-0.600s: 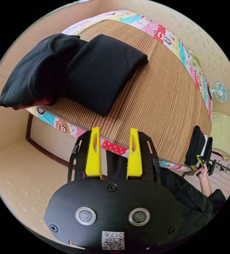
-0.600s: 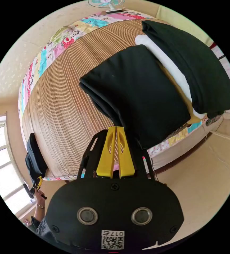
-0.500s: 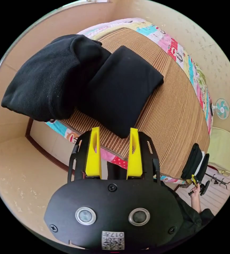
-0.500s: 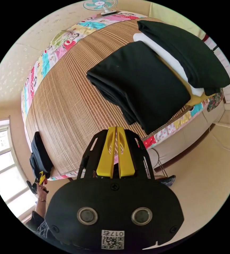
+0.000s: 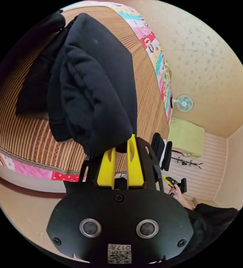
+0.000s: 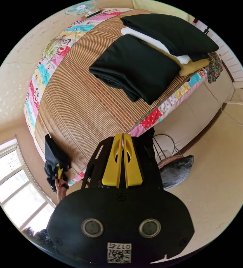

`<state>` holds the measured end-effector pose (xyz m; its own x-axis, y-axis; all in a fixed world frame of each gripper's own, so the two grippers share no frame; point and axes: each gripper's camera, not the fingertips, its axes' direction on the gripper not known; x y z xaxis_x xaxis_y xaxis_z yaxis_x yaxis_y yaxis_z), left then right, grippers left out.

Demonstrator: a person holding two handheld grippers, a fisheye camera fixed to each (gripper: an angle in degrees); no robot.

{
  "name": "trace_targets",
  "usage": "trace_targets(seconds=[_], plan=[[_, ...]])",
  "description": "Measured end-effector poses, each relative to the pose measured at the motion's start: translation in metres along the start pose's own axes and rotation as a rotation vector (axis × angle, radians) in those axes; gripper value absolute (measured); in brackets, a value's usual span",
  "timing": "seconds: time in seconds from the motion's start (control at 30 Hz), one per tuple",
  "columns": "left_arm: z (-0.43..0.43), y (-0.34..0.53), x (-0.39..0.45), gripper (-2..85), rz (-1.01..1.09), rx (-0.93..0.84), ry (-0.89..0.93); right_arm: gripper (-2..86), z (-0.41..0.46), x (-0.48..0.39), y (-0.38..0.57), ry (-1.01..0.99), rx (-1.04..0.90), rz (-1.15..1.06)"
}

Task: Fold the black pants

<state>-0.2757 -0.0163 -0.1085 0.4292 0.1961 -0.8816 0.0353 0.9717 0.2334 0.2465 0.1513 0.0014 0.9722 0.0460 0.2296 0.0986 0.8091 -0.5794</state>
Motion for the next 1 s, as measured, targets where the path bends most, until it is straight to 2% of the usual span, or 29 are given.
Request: trace_targets(seconds=[0.1, 0.17, 0.33, 0.4, 0.5, 0.57, 0.6, 0.63, 0.67, 0.7, 0.73, 0.77, 0.87, 0.93, 0.97, 1.0], plan=[[0.027, 0.026, 0.016, 9.3, 0.114, -0.231, -0.067, 0.3, 0.016, -0.033, -0.01, 0.027, -0.011, -0.092], [0.02, 0.046, 0.008, 11.2, 0.134, -0.266, -0.037, 0.3, 0.024, -0.057, -0.014, 0.028, -0.018, -0.18], [-0.08, 0.072, -0.04, 10.2, 0.001, 0.094, 0.05, 0.3, 0.049, -0.122, -0.021, 0.023, -0.043, -0.39], [-0.101, 0.061, -0.047, 10.1, -0.016, 0.182, 0.041, 0.3, 0.057, -0.136, -0.023, 0.002, -0.054, -0.418], [-0.131, 0.031, -0.044, 11.5, -0.042, 0.21, 0.018, 0.3, 0.065, -0.153, -0.031, -0.046, -0.074, -0.44], [-0.146, 0.016, -0.037, 11.4, -0.093, 0.143, -0.092, 0.4, 0.064, -0.16, -0.036, -0.088, -0.073, -0.466], [-0.146, 0.001, -0.036, 12.1, -0.105, 0.0, -0.098, 0.4, 0.063, -0.163, -0.038, -0.107, -0.069, -0.478], [-0.137, -0.01, -0.032, 13.8, -0.04, -0.211, -0.016, 0.4, 0.062, -0.163, -0.041, -0.122, -0.064, -0.482], [-0.129, -0.013, -0.03, 13.5, -0.013, -0.328, 0.028, 0.4, 0.062, -0.163, -0.043, -0.13, -0.062, -0.482], [-0.114, -0.012, -0.027, 12.8, 0.037, -0.524, 0.122, 0.4, 0.062, -0.162, -0.045, -0.147, -0.059, -0.481], [-0.107, -0.01, -0.021, 10.0, 0.086, -0.62, 0.196, 0.4, 0.064, -0.161, -0.047, -0.164, -0.058, -0.485], [-0.107, -0.011, -0.018, 8.6, 0.119, -0.62, 0.214, 0.4, 0.065, -0.161, -0.047, -0.17, -0.058, -0.49], [-0.138, -0.02, -0.006, 9.2, 0.227, -0.389, 0.197, 0.4, 0.072, -0.163, -0.049, -0.167, -0.063, -0.524], [-0.18, -0.026, -0.019, 9.2, 0.152, -0.019, 0.054, 0.4, 0.077, -0.167, -0.051, -0.166, -0.054, -0.549], [-0.191, -0.023, -0.025, 9.2, 0.11, 0.099, 0.004, 0.4, 0.078, -0.168, -0.052, -0.167, -0.052, -0.554], [-0.207, -0.013, -0.034, 9.3, 0.04, 0.333, -0.086, 0.4, 0.082, -0.17, -0.055, -0.168, -0.051, -0.559]])
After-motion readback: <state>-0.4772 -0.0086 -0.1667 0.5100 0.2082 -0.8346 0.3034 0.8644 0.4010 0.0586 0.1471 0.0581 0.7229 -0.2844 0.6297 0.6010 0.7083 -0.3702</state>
